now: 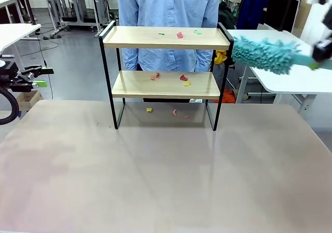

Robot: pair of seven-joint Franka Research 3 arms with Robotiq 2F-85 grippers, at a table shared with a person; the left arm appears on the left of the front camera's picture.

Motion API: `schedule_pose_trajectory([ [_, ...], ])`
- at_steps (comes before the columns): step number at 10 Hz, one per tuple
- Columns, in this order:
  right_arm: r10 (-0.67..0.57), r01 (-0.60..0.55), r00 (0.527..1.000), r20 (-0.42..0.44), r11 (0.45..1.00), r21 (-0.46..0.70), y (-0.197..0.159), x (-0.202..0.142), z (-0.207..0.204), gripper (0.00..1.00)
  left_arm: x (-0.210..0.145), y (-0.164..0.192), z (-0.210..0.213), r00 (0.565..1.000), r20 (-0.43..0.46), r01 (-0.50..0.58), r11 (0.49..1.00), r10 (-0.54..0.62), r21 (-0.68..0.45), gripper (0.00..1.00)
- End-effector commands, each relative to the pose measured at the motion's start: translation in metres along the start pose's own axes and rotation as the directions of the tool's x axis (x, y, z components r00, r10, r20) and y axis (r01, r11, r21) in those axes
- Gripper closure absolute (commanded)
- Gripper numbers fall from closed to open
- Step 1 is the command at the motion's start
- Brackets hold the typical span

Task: Clean the shelf.
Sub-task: Clean the specific section of the Shelf indicated by the human with the Duster.

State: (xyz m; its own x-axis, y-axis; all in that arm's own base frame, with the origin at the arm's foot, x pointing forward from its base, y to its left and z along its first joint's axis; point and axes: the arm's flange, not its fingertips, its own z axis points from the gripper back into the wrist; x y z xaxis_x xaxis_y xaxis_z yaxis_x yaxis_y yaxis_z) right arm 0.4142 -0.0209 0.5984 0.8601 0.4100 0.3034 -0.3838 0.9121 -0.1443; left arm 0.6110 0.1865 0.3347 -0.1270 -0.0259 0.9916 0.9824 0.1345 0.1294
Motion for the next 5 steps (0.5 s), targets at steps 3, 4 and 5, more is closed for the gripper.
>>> schedule_pose_trajectory([
  [3, 0.449, -0.455, 0.843, -0.296, 0.889, 0.05, 0.004, -0.055, 0.022, 0.87, 0.004, 0.0, -0.001, 1.0, 0.0, 0.004, 1.0, -0.004, -0.001, 0.0],
  [4, 0.558, -0.556, 0.76, -0.335, 0.824, 0.112, 0.019, -0.067, 0.02, 0.87, 0.004, 0.0, -0.001, 1.0, 0.0, 0.004, 1.0, -0.004, -0.001, 0.0],
  [5, 0.671, -0.65, 0.662, -0.335, 0.736, 0.19, 0.04, -0.078, 0.016, 0.87, 0.004, 0.0, -0.001, 1.0, 0.0, 0.004, 1.0, -0.004, -0.001, 0.0],
])
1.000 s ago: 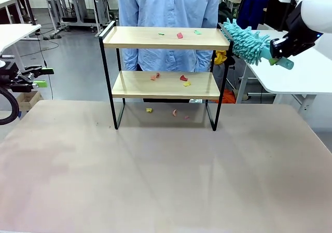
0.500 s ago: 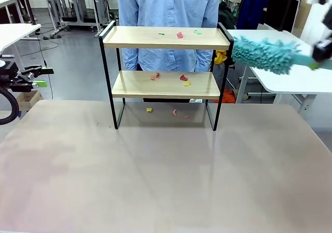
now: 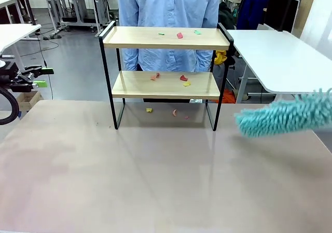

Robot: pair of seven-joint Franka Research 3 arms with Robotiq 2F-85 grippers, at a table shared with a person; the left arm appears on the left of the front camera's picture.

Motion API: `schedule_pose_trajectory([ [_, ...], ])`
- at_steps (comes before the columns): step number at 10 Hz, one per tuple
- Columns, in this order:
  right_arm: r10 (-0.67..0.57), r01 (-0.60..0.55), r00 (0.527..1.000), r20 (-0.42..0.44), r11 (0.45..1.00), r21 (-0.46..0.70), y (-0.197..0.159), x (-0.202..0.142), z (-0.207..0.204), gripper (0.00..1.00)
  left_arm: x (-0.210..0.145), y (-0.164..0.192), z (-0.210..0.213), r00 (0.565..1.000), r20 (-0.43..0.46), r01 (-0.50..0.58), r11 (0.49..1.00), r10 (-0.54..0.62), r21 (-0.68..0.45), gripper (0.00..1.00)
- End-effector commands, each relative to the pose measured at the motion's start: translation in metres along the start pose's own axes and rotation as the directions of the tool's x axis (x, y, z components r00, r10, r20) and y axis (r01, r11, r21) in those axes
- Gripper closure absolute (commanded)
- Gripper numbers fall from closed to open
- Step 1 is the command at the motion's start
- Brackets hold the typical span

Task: Clean the shelf.
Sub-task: Clean the specific section of the Shelf indicated by the human with the Duster.

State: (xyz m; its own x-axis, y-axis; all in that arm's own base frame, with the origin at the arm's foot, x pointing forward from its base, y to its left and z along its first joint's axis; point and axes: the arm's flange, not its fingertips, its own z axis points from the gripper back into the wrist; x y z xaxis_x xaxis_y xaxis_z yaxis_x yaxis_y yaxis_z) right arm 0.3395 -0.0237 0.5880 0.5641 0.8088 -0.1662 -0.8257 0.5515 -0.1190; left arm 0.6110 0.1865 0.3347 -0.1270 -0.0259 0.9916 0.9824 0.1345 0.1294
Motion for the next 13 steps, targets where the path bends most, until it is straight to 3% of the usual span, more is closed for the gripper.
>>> schedule_pose_trajectory([
  [1, 0.261, -0.262, 0.965, -0.028, 0.965, -0.008, 0.033, 0.006, -0.008, 0.87, 0.004, 0.0, -0.001, 1.0, 0.0, 0.004, 1.0, -0.004, -0.001, 0.0],
  [3, 0.415, -0.415, 0.91, -0.012, 0.91, 0.003, 0.062, 0.03, -0.016, 0.87, 0.004, 0.0, -0.001, 1.0, 0.0, 0.004, 1.0, -0.004, -0.001, 0.0],
  [5, 0.489, -0.489, 0.872, -0.012, 0.872, 0.04, 0.076, 0.062, -0.033, 0.87, 0.004, 0.0, -0.001, 1.0, 0.0, 0.004, 1.0, -0.004, -0.001, 0.0],
  [13, 0.477, -0.476, 0.878, -0.04, 0.879, 0.041, 0.085, 0.064, -0.033, 0.87, 0.004, 0.0, -0.001, 1.0, 0.0, 0.004, 1.0, -0.004, -0.001, 0.0],
])
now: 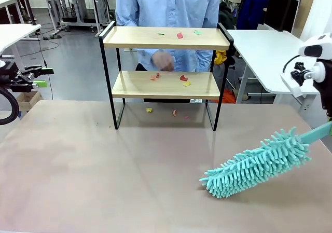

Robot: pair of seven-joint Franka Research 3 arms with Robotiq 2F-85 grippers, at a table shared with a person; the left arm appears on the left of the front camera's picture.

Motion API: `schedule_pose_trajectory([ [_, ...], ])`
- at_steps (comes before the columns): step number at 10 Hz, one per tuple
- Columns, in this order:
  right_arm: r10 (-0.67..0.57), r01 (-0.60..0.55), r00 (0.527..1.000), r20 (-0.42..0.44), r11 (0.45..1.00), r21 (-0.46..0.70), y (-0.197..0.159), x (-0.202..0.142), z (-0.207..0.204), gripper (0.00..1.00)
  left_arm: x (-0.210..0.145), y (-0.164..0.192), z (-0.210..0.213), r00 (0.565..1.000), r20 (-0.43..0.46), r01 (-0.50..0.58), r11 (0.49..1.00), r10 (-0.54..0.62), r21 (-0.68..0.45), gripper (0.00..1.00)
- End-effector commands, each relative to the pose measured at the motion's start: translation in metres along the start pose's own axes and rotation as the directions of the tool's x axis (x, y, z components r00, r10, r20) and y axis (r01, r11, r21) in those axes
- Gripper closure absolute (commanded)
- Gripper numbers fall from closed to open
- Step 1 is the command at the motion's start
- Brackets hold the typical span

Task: Clean the shelf.
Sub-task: Clean the specific section of the Shelf indicated by the human with the Duster.

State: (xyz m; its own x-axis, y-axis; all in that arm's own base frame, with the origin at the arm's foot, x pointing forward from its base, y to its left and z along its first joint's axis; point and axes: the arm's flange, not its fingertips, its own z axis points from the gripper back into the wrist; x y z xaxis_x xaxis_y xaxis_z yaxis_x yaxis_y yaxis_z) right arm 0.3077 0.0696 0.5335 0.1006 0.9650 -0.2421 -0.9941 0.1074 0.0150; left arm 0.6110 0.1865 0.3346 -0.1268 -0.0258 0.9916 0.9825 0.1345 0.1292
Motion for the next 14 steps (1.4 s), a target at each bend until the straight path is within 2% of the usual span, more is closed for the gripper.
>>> schedule_pose_trajectory([
  [1, -0.001, 0.001, 1.0, 0.0, 1.0, 0.0, 0.0019, -0.0015, 0.0009, 0.87, 0.0037, -0.0004, -0.0008, 1.0, 0.0, 0.004, 1.0, -0.004, -0.001, 0.0],
  [14, -0.001, 0.001, 1.0, 0.0, 1.0, 0.0, 0.0019, -0.0015, 0.0009, 0.87, 0.0037, -0.0004, -0.0008, 1.0, 0.0, 0.004, 1.0, -0.004, -0.001, 0.0],
])
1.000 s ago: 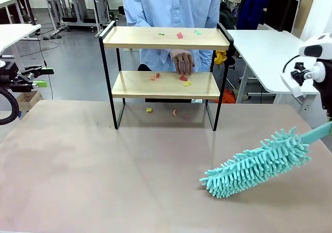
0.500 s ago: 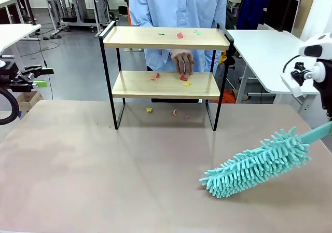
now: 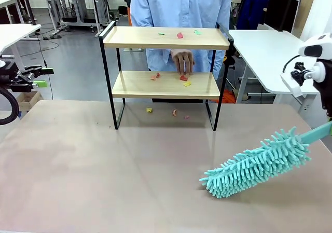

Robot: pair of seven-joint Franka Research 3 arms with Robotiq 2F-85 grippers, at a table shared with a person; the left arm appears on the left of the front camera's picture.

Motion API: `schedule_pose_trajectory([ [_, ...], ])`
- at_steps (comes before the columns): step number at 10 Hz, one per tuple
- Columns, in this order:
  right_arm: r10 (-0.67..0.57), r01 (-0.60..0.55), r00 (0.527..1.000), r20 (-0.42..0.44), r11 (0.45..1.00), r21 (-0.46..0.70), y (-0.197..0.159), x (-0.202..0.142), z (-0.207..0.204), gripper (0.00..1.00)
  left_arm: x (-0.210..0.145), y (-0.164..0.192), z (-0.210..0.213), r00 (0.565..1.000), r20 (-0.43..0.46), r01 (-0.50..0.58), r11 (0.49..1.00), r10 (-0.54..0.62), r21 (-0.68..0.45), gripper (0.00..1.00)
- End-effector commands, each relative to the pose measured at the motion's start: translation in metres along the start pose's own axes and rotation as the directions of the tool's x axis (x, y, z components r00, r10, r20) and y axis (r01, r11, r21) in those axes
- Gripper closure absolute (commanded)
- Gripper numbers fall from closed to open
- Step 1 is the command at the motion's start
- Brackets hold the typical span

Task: Clean the shelf.
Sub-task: Clean the specific section of the Shelf indicated by the human with the Duster.

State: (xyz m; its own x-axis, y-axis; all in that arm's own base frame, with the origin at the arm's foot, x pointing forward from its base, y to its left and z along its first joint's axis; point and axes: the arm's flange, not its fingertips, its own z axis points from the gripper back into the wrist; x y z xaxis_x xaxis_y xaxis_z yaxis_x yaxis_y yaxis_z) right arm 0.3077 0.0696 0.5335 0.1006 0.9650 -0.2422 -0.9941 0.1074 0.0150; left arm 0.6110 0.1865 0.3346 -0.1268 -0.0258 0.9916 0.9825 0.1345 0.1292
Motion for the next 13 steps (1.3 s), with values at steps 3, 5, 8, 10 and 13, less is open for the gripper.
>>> schedule_pose_trajectory([
  [3, -0.056, 0.055, 0.977, 0.205, 0.998, 0.011, 0.004, 0.003, 0.018, 0.87, 0.004, 0.0, -0.001, 1.0, 0.0, 0.004, 1.0, -0.004, -0.001, 0.0],
  [5, -0.159, 0.172, 0.922, 0.353, 0.985, -0.006, 0.016, 0.022, 0.051, 0.87, 0.004, 0.0, -0.001, 1.0, 0.0, 0.004, 1.0, -0.004, -0.001, 0.0],
  [8, -0.547, 0.529, 0.688, 0.477, 0.828, 0.187, 0.034, 0.092, 0.097, 0.87, 0.004, 0.0, -0.001, 1.0, 0.0, 0.004, 1.0, -0.004, -0.001, 0.0],
  [10, -0.691, 0.664, 0.528, 0.495, 0.698, 0.268, 0.036, 0.141, 0.112, 0.87, 0.004, 0.0, -0.001, 1.0, 0.0, 0.004, 1.0, -0.004, -0.001, 0.0],
  [13, -0.801, 0.778, 0.378, 0.464, 0.547, 0.308, 0.027, 0.192, 0.107, 0.87, 0.004, 0.0, -0.001, 1.0, 0.0, 0.004, 1.0, -0.004, -0.001, 0.0],
])
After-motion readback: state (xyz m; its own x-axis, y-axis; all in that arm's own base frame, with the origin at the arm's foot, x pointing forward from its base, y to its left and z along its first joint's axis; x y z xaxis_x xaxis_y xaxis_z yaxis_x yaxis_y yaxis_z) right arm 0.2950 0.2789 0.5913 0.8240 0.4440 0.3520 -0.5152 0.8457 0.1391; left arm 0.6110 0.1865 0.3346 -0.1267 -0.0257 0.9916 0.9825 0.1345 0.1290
